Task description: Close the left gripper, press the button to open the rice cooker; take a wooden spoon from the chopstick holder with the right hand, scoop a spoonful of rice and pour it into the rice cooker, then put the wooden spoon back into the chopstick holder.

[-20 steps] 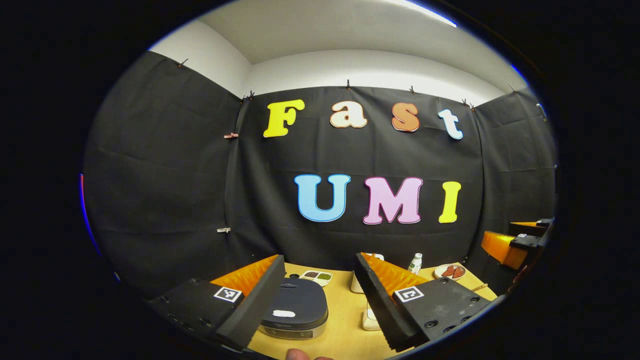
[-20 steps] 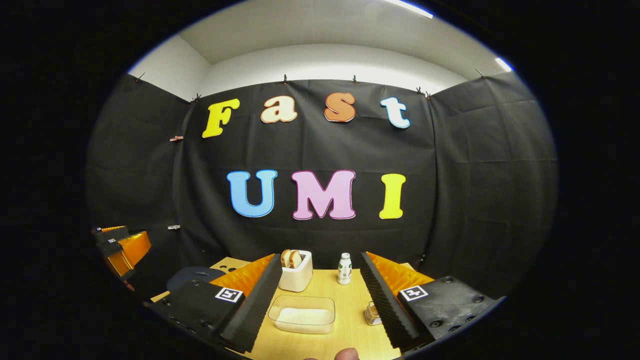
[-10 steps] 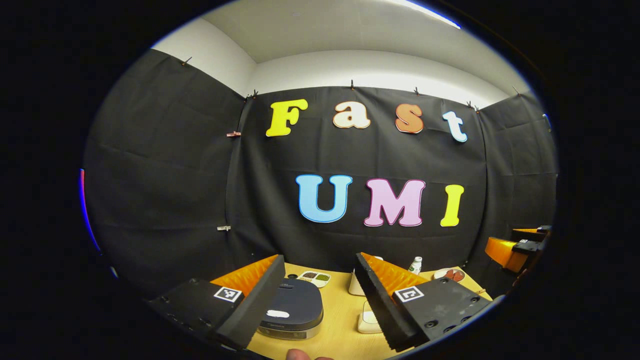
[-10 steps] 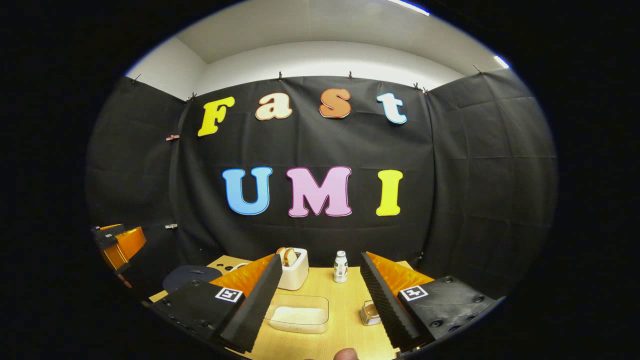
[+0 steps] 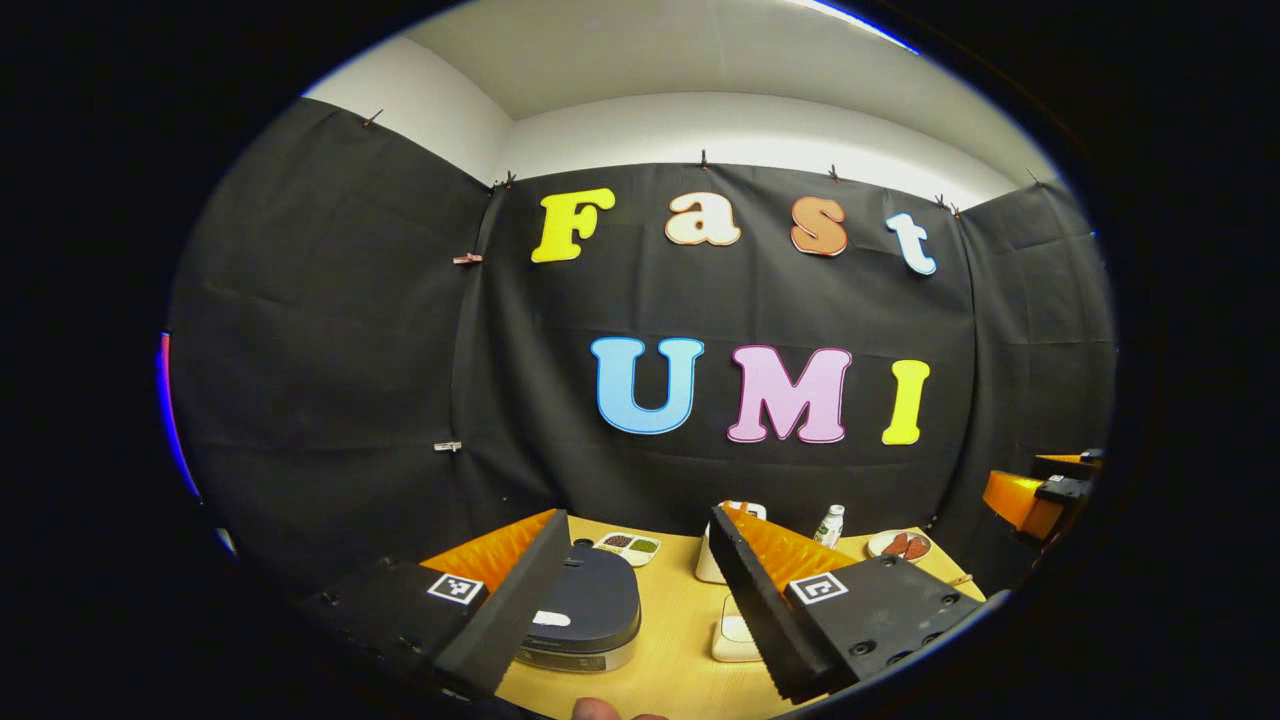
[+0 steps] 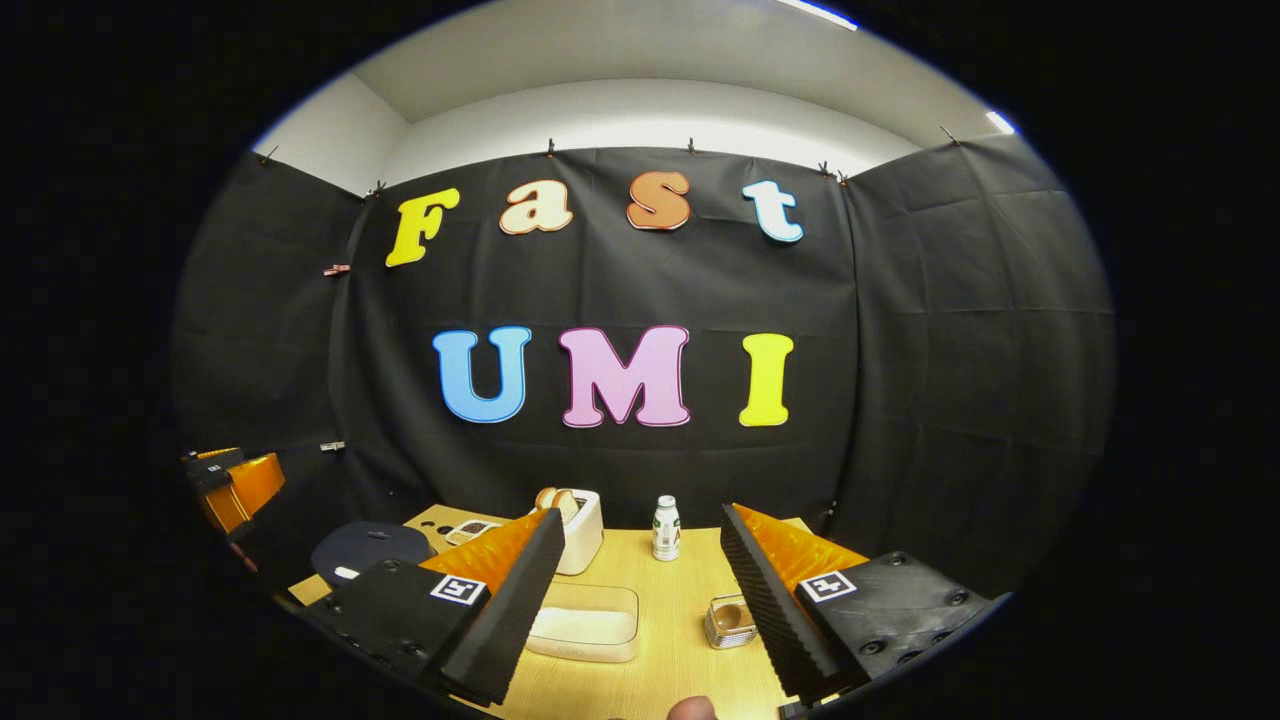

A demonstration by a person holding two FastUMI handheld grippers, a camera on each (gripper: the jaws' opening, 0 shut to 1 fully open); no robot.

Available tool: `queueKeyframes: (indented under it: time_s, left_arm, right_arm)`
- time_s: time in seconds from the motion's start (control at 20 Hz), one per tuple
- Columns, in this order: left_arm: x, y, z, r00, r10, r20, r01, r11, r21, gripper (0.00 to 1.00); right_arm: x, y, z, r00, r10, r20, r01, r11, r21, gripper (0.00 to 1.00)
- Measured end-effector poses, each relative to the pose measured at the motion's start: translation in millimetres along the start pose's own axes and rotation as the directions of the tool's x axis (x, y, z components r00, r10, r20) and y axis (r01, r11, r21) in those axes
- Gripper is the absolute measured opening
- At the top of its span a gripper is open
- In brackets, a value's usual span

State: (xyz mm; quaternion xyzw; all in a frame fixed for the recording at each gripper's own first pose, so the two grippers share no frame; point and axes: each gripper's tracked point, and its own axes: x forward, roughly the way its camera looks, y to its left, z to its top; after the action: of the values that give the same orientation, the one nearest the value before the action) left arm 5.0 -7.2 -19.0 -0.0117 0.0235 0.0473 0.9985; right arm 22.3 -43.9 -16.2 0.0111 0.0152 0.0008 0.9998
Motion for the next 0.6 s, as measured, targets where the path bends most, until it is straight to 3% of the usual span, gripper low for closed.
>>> queueKeyframes:
  time_s: [0.3, 0.4, 0.45, 0.5, 0.55, 0.6]
  left_arm:
    - [5.9, 9.9, -22.9, 0.998, 0.015, -0.063, -0.015, 1.0, 0.0, 0.94]
    - [9.4, 19.4, -34.8, 0.995, 0.03, -0.097, -0.03, 1.0, 0.009, 0.85]
    - [10.0, 24.4, -41.4, 0.992, 0.038, -0.117, -0.037, 0.999, 0.011, 0.72]
    - [12.2, 28.7, -48.3, 0.989, 0.044, -0.138, -0.043, 0.999, 0.01, 0.69]
    - [14.4, 33.6, -54.8, 0.986, 0.047, -0.161, -0.046, 0.999, 0.011, 0.57]
    - [16.6, 37.1, -64.9, 0.981, 0.043, -0.188, -0.042, 0.999, 0.012, 0.51]
  right_arm:
    - [2.7, -18.6, -12.8, 1.0, -0.015, -0.025, 0.015, 1.0, -0.003, 0.98]
    - [4.3, -22.5, -17.1, 0.999, -0.016, -0.035, 0.016, 1.0, 0.0, 0.98]
    - [5.0, -24.0, -18.1, 0.999, -0.016, -0.037, 0.016, 1.0, 0.0, 0.98]
    - [5.6, -26.1, -18.8, 0.999, -0.017, -0.039, 0.017, 1.0, -0.001, 0.98]
    - [6.4, -27.8, -19.7, 0.999, -0.019, -0.04, 0.019, 1.0, 0.0, 0.98]
    - [8.6, -29.6, -21.4, 0.999, -0.021, -0.044, 0.021, 1.0, 0.001, 0.98]
